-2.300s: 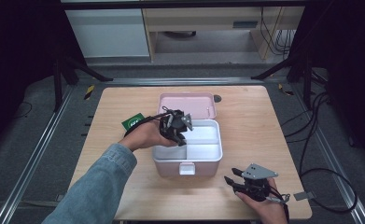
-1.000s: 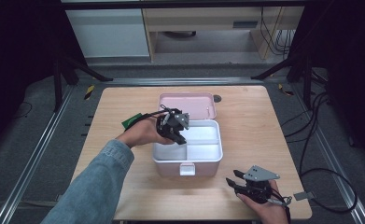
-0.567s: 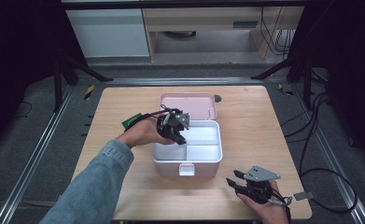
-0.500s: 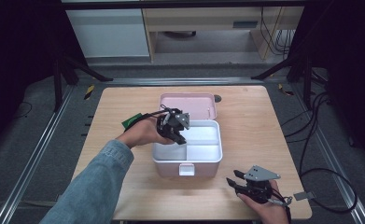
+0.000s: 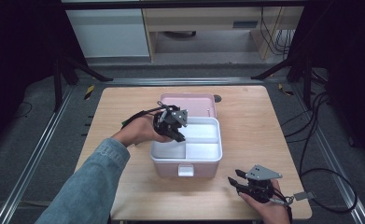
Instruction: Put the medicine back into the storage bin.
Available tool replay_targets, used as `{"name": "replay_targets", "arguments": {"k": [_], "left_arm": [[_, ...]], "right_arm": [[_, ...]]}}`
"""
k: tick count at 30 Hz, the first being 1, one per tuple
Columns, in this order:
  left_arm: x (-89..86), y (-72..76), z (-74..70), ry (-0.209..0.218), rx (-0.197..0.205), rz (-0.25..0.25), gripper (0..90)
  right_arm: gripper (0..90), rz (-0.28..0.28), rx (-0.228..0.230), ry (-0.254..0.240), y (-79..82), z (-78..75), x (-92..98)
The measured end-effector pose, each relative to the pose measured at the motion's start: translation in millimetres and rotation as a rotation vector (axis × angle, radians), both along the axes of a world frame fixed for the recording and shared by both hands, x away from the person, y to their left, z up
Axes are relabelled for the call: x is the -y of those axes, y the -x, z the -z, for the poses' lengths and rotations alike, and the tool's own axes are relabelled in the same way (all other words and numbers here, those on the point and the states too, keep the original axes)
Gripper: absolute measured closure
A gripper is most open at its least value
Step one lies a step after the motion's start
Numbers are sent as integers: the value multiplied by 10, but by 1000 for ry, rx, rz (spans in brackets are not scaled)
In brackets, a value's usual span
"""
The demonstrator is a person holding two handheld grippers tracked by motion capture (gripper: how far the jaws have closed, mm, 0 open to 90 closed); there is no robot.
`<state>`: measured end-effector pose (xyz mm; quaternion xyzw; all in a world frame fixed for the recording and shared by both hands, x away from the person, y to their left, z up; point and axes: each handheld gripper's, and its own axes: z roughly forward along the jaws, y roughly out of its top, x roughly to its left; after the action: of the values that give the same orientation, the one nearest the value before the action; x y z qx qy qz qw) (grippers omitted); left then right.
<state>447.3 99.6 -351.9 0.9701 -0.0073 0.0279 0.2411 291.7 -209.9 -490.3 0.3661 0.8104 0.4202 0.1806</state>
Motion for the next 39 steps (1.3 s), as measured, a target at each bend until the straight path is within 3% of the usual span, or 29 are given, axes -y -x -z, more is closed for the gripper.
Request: {"name": "replay_targets", "arguments": {"k": [9,14,17,23,24,25,26,27,34,35,39], "left_arm": [[-97,87,-315,66,26,-26,894],[-269,139,-481,91,50,-58,894],[-460,161,-586,109,67,-94,894],[-922,241,-679,93,95,-172,894],[-922,241,-679,93,95,-172,894],[-1083,280,-697,101,106,-201,894],[-1083,280,-697,101,106,-201,895],[-1242,317,-712,108,112,-226,895],[-1765,474,-716,107,129,-315,895],[-1765,474,-716,107,129,-315,894],[-2104,595,-699,129,137,-381,895]], "right_arm": [[561,6,5,-3,-4,-12,6],[560,14,7,-5,-5,-18,21],[560,18,6,-6,-13,-21,24],[559,21,5,-1,-47,-20,17],[559,21,5,-1,-47,-20,17],[564,19,2,-1,-59,-22,10],[564,19,2,-1,-59,-22,10],[569,10,-1,3,-70,-16,-2],[572,2,-7,15,-88,-13,-45],[572,2,-7,15,-88,-13,-45],[577,12,-10,15,-95,-9,-27]]}}
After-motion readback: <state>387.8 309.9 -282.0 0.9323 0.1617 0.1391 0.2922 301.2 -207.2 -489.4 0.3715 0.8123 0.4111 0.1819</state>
